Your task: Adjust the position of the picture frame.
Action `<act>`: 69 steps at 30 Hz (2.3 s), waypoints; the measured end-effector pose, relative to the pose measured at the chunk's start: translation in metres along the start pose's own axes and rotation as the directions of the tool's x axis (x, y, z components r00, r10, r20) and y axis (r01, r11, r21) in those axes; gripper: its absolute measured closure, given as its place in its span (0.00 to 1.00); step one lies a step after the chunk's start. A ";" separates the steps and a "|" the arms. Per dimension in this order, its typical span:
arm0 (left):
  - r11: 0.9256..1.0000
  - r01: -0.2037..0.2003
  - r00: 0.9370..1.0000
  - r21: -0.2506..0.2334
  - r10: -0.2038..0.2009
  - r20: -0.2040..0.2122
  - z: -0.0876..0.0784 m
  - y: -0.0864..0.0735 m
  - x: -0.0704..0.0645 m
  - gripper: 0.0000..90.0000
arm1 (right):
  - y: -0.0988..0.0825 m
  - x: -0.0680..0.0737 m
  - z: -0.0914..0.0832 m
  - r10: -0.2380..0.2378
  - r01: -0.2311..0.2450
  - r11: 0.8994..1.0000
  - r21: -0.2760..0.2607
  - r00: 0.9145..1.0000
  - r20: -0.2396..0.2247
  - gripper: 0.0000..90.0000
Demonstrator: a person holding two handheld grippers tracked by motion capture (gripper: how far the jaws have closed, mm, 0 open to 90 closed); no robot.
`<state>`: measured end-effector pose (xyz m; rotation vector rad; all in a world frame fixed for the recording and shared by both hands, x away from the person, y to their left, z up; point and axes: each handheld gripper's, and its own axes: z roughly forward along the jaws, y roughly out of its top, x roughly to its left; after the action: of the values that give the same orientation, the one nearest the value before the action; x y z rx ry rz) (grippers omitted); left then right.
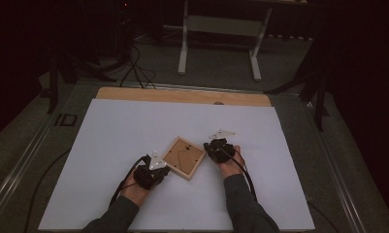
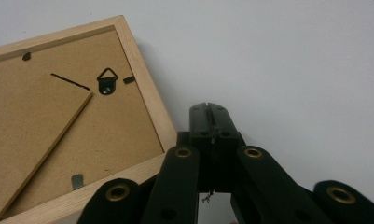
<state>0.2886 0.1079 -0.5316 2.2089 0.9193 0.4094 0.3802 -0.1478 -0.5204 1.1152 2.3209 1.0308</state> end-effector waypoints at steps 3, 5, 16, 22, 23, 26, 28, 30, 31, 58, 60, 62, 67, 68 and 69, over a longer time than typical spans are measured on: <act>1.000 0.005 1.000 -0.002 -0.005 -0.001 0.001 0.000 0.000 1.00 | 0.000 0.000 0.000 -0.003 0.003 1.000 0.001 1.000 0.000 1.00; 1.000 0.006 1.000 -0.003 -0.006 -0.003 0.001 0.000 0.001 1.00 | 0.000 0.000 -0.001 -0.007 0.007 1.000 0.003 1.000 0.002 1.00; 1.000 0.027 0.999 -0.001 -0.027 -0.017 0.002 0.001 0.006 1.00 | -0.003 0.002 -0.004 -0.014 0.014 1.000 0.004 1.000 -0.002 1.00; 0.999 0.042 0.998 0.000 -0.042 -0.046 0.004 0.003 0.015 1.00 | -0.005 0.006 -0.005 -0.019 0.020 1.000 0.010 1.000 -0.021 1.00; 0.999 0.047 0.998 -0.003 -0.047 -0.052 0.005 0.003 0.016 1.00 | -0.005 0.007 -0.005 -0.023 0.023 1.000 0.012 0.999 -0.022 1.00; 0.999 0.045 0.997 -0.002 -0.045 -0.070 0.006 0.004 0.018 1.00 | -0.005 0.010 -0.006 -0.031 0.031 0.999 0.016 0.999 -0.028 1.00; 0.999 0.047 0.996 -0.002 -0.047 -0.076 0.006 0.004 0.020 1.00 | -0.006 0.012 -0.006 -0.031 0.032 0.999 0.016 0.999 -0.027 1.00; 0.999 0.051 0.996 -0.003 -0.051 -0.075 0.006 0.004 0.020 1.00 | -0.006 0.013 -0.006 -0.030 0.031 0.999 0.018 0.999 -0.029 1.00; 0.999 0.053 0.996 0.000 -0.053 -0.072 0.006 0.004 0.020 1.00 | -0.007 0.013 -0.007 -0.030 0.030 0.999 0.017 0.999 -0.032 1.00; 0.999 0.006 0.998 0.042 -0.003 -0.063 -0.002 -0.002 0.000 1.00 | -0.029 0.026 -0.028 -0.052 0.054 0.998 0.021 0.996 -0.069 1.00; 0.999 0.009 0.998 0.041 -0.006 -0.069 -0.001 -0.002 0.001 1.00 | -0.029 0.027 -0.028 -0.051 0.052 0.998 0.021 0.996 -0.069 1.00; 0.999 0.017 0.997 0.039 -0.014 -0.072 -0.001 -0.002 0.003 1.00 | -0.029 0.028 -0.028 -0.055 0.056 0.998 0.021 0.996 -0.069 1.00; 0.999 0.040 0.995 0.029 -0.037 -0.093 0.002 -0.001 0.010 1.00 | -0.029 0.032 -0.029 -0.056 0.057 0.998 0.008 0.996 -0.075 1.00; 0.999 0.044 0.995 0.027 -0.042 -0.096 0.003 -0.001 0.011 1.00 | -0.028 0.032 -0.029 -0.058 0.059 0.998 0.007 0.995 -0.075 1.00; 0.999 0.048 0.994 0.026 -0.045 -0.100 0.003 -0.001 0.013 1.00 | -0.028 0.033 -0.029 -0.059 0.060 0.998 0.006 0.995 -0.077 1.00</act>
<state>0.2988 0.1159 -0.5338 2.2051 1.0335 0.4904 0.3282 -0.1471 -0.5227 1.0201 2.4051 1.0608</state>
